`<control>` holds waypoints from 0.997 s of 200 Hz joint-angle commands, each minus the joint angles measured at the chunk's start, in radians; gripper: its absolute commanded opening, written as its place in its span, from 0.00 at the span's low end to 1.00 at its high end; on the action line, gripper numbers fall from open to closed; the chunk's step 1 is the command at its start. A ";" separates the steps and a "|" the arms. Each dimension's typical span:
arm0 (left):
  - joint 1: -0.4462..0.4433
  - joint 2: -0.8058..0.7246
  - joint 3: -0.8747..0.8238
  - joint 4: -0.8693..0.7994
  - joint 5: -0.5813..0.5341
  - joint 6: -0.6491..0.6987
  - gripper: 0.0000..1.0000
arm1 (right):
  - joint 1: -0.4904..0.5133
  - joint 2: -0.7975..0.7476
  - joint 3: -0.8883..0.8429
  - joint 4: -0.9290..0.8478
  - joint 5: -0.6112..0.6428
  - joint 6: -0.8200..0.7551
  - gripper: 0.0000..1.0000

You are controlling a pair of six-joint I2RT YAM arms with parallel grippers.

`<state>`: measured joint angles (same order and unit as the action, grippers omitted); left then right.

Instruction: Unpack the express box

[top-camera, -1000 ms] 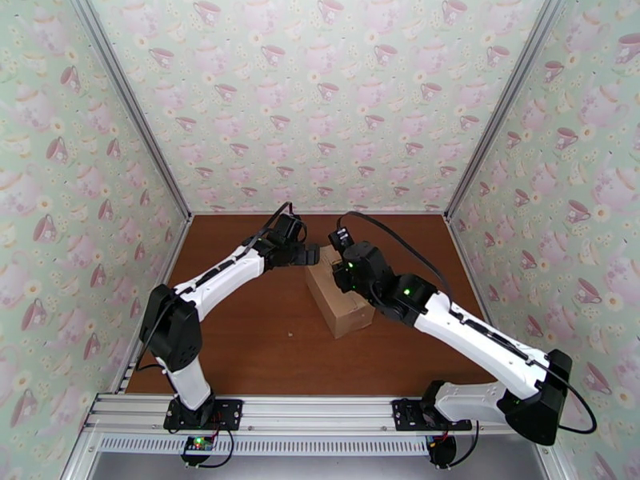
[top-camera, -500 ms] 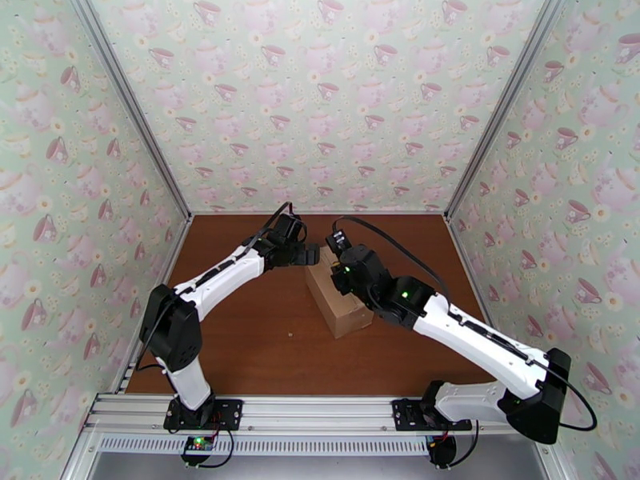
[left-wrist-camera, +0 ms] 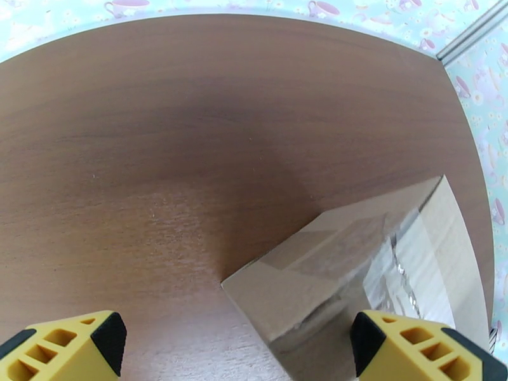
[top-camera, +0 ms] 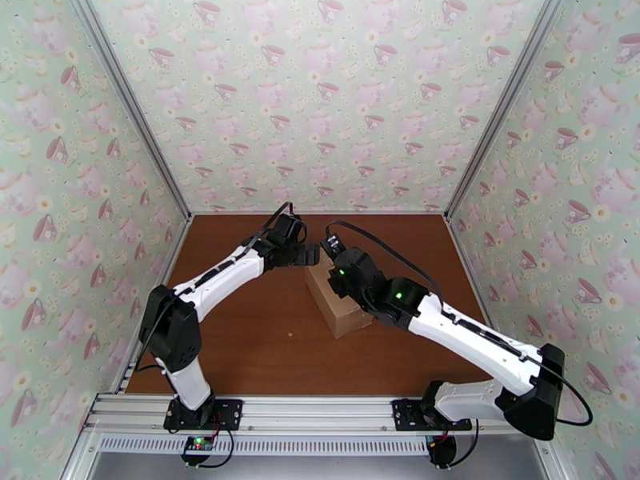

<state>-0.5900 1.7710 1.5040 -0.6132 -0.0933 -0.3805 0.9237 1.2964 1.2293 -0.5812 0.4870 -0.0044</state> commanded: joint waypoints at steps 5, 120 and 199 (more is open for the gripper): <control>-0.016 -0.028 0.049 -0.019 0.024 0.018 1.00 | 0.006 -0.003 -0.021 -0.037 0.002 0.003 0.00; -0.027 0.029 0.098 -0.010 0.061 -0.005 1.00 | 0.007 -0.017 -0.022 -0.043 -0.018 0.021 0.00; -0.029 0.137 0.155 -0.010 0.092 -0.003 1.00 | 0.007 -0.020 -0.019 -0.045 -0.024 0.027 0.00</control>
<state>-0.6132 1.8721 1.6276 -0.6106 -0.0212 -0.3847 0.9237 1.2938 1.2282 -0.5823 0.4835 0.0040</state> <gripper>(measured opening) 0.999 0.202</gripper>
